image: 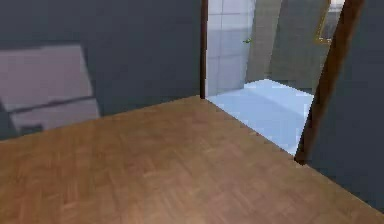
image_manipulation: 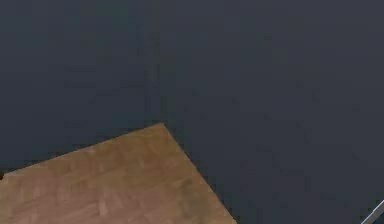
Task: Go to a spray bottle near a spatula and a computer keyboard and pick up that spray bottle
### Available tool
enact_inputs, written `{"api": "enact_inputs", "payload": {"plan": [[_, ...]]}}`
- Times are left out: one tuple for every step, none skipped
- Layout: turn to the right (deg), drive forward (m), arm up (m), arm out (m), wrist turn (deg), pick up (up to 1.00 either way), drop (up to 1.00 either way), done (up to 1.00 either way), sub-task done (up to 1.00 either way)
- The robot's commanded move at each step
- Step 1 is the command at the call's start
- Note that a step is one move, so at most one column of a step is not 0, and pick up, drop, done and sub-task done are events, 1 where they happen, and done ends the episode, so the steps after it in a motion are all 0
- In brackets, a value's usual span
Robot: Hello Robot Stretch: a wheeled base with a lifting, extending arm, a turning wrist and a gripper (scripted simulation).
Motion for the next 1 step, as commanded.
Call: {"api": "enact_inputs", "payload": {"plan": [[-45.0, 0.0, 0.0, 0.0, 0.0, 0.0, 0.0, 0.0, 0.0]]}}
